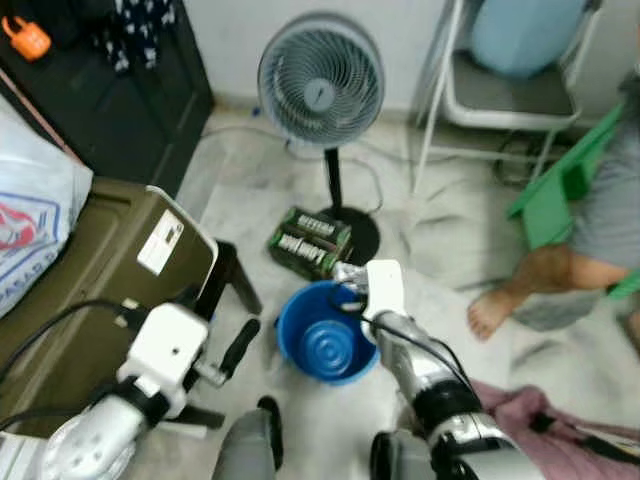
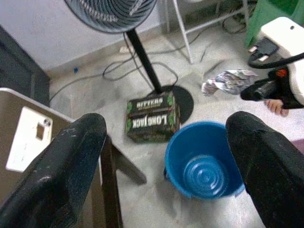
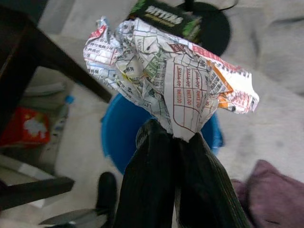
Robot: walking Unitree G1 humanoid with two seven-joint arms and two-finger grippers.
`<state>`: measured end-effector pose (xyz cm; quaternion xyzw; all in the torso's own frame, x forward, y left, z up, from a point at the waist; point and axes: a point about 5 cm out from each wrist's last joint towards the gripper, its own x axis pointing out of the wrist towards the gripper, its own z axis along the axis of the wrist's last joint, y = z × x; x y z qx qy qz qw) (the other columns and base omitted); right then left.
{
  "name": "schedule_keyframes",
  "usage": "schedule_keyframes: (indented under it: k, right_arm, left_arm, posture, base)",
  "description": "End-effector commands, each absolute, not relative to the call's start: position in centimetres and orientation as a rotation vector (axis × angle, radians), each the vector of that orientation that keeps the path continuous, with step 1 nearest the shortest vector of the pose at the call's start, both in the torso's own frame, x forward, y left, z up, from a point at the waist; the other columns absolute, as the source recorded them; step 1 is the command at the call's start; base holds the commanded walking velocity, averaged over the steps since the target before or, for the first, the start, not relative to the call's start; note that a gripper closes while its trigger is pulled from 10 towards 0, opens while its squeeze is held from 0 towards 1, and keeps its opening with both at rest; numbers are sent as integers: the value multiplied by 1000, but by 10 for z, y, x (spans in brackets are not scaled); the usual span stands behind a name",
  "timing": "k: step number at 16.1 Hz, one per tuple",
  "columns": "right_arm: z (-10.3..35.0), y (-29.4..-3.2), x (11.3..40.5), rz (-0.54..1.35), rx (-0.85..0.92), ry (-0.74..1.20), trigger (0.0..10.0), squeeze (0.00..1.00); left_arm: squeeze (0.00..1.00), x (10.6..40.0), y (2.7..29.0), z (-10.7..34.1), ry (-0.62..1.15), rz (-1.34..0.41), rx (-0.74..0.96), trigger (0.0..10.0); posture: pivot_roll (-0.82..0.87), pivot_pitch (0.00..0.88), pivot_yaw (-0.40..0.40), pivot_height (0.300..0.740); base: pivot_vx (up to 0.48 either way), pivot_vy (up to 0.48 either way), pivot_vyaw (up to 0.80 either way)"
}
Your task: Clean up the room
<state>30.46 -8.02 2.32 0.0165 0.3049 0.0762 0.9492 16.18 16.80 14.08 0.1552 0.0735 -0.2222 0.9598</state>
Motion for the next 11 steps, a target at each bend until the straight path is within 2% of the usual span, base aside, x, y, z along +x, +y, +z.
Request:
schedule_keyframes:
  k: [1,7,11]
  right_arm:
    - [14,-72,300,159,79,669,10000,0]
    - [8,-54,299,198,89,691,10000,0]
    - [11,-72,308,114,93,651,10000,0]
  left_arm:
    - [0,154,173,146,178,-456,338,10000]
    - [0,137,183,153,241,-452,359,10000]
    - [0,131,183,153,263,-453,356,10000]
  posture:
    - [219,313,87,740]
    - [268,340,107,740]
    - [272,342,100,740]
  base:
    - [0,0,0]
    - [0,0,0]
    - [0,0,0]
